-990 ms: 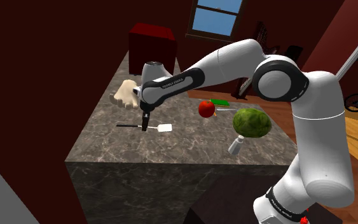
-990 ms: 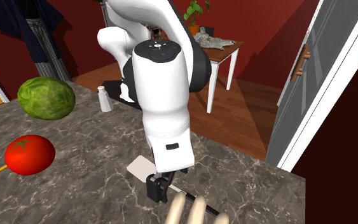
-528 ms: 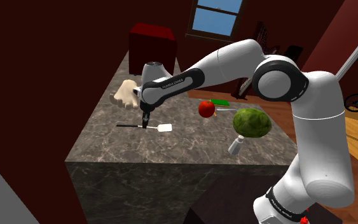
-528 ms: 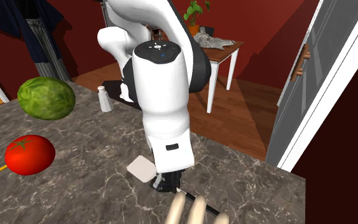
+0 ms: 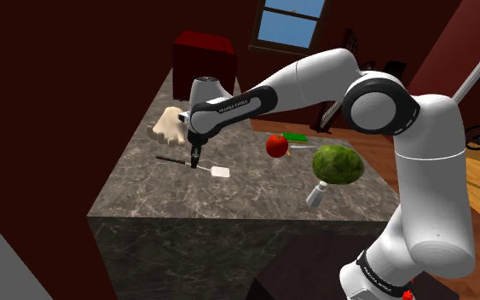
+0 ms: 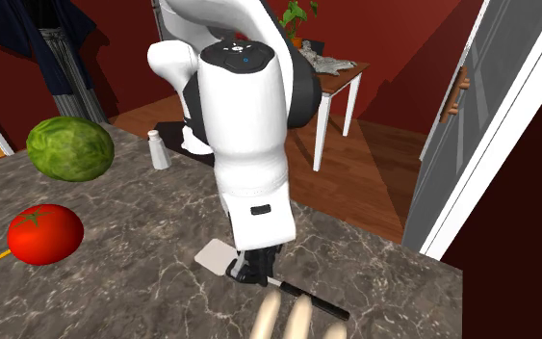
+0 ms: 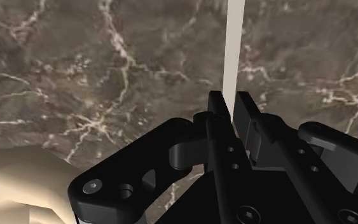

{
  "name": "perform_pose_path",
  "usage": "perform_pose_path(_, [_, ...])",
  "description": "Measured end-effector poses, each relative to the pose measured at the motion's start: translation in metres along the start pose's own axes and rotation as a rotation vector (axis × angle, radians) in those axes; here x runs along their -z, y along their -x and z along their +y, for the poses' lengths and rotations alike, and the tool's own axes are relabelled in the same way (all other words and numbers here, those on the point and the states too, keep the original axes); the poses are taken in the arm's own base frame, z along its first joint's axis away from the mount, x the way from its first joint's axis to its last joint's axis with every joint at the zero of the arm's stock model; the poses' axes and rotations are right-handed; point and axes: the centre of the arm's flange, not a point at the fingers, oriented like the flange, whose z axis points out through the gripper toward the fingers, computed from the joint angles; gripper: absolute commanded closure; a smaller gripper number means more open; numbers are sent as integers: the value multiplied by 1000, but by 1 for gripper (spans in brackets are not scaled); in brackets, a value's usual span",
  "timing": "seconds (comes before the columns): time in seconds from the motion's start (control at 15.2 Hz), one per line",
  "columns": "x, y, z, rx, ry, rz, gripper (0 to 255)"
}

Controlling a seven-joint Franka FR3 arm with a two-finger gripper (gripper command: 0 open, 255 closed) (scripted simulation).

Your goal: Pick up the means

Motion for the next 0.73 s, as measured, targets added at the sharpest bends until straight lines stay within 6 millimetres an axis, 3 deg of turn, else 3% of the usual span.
perform_pose_path(0.73, [55,-3,0,0,0,0,255])
